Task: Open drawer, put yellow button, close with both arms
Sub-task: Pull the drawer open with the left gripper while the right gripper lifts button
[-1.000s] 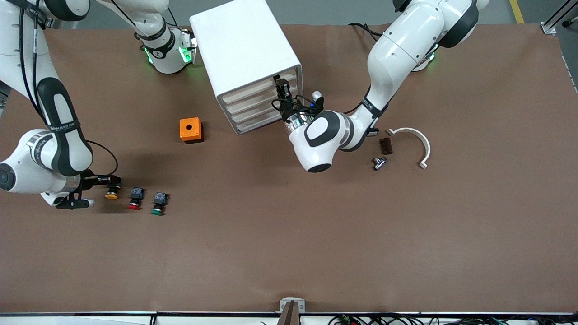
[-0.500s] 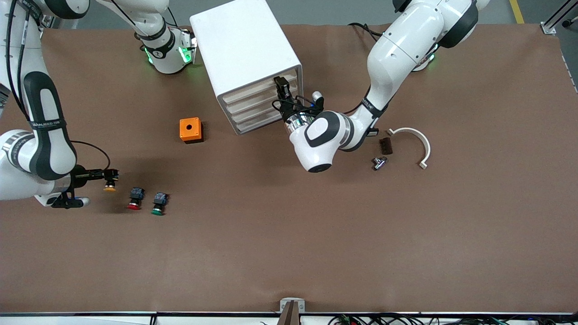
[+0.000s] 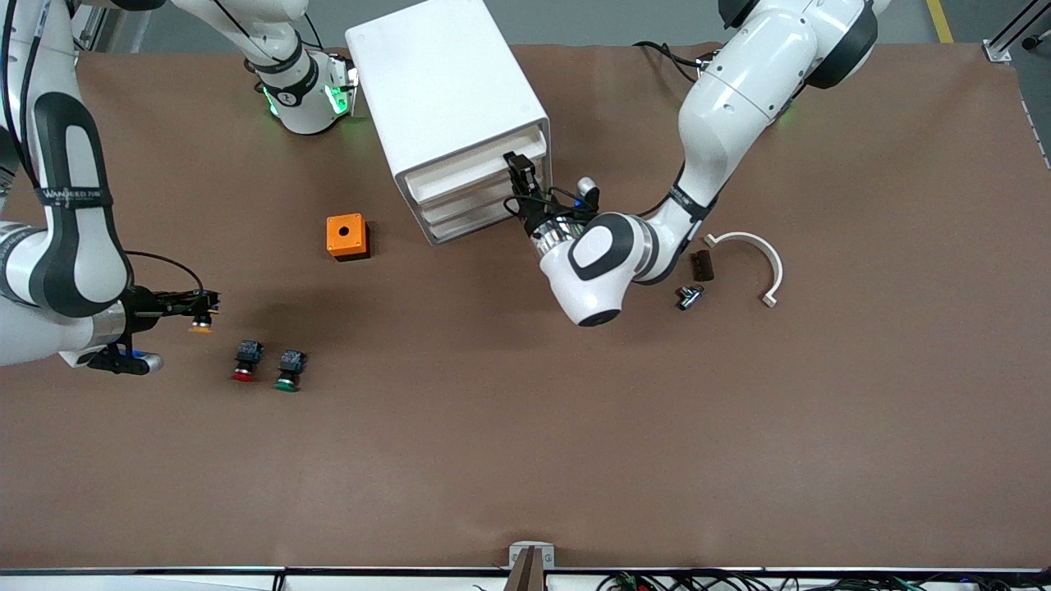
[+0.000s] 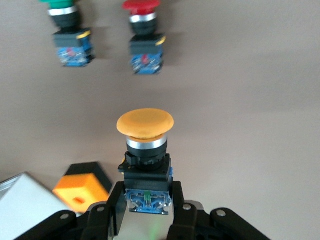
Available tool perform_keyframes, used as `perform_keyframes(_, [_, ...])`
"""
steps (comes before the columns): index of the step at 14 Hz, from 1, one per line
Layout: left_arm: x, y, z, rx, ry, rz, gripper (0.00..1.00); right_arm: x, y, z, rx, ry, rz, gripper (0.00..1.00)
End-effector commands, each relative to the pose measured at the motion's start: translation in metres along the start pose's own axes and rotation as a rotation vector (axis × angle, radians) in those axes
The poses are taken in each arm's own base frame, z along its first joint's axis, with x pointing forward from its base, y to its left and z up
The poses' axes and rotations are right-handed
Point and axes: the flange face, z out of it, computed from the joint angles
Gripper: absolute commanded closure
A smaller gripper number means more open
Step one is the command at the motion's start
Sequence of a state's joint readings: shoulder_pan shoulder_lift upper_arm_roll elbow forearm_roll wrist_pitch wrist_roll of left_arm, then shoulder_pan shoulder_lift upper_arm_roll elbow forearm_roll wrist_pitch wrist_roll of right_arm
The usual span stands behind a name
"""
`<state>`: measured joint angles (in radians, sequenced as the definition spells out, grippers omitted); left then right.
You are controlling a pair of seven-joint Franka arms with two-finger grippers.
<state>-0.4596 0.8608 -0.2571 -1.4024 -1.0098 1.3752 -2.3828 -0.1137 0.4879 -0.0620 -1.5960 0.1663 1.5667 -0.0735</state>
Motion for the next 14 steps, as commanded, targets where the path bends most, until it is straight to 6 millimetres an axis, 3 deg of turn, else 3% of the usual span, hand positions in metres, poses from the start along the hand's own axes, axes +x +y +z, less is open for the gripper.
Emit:
perform_keyframes(1, [0.011,0.002,-0.031,-0.012,-0.052,0.010,0.82,-0.025,-0.025,-0.023,0.025,0.002,0.074,1.00])
perform_keyframes(5, [0.021,0.002,-0.068,-0.034,-0.109,0.028,0.80,-0.060,-0.080,-0.049,0.055,-0.004,0.184,1.00])
perform_keyframes(8, [0.029,0.002,-0.093,-0.050,-0.152,0.039,0.79,-0.094,-0.143,-0.065,0.051,0.016,0.284,1.00])
perform_keyframes(12, [0.031,0.003,-0.099,-0.061,-0.169,0.040,0.79,-0.136,-0.212,-0.078,0.086,0.028,0.427,1.00])
perform_keyframes(14, [0.034,0.002,-0.105,-0.062,-0.178,0.039,0.79,-0.153,-0.248,-0.073,0.069,0.035,0.503,1.00])
